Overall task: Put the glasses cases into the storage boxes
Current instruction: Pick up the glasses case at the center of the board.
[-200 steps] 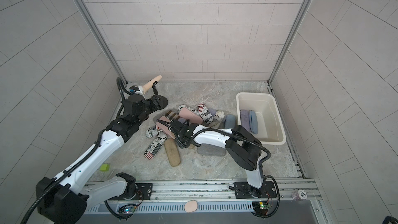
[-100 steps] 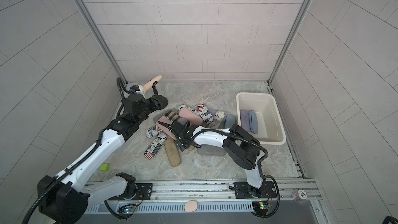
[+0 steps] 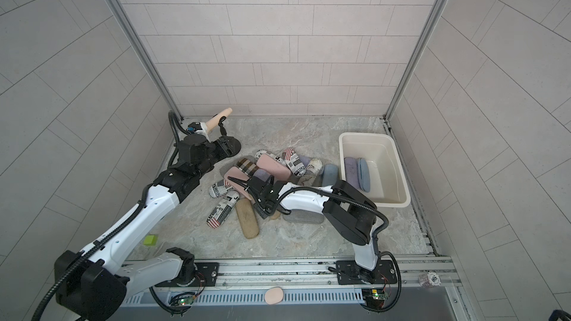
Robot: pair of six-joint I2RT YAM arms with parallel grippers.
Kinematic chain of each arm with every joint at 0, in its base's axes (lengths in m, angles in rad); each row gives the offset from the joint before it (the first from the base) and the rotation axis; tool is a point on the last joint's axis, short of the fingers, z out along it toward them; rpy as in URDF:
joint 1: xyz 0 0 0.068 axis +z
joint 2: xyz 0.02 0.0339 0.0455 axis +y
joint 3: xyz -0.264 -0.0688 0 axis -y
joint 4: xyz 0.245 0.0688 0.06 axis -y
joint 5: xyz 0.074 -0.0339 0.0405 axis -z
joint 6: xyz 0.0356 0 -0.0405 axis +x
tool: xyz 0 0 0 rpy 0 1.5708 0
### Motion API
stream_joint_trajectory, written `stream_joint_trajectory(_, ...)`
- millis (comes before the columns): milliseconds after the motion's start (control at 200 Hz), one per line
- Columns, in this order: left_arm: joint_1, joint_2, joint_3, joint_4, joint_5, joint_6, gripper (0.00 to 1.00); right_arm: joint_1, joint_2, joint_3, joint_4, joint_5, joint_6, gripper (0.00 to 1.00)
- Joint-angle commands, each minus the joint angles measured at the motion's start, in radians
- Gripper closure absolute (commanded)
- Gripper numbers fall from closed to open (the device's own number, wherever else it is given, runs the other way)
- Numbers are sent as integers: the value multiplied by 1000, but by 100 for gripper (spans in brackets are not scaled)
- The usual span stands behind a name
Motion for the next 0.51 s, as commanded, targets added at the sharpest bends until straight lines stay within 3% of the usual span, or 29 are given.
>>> stream_joint_trajectory(0, 6, -3, -29, 84, 45, -8, 28, 12, -116, -4, -36, 33, 37, 42)
stream_joint_trajectory(500, 23, 21, -49, 224, 221, -48, 28, -26, -383, -15, -180, 151, 66, 42)
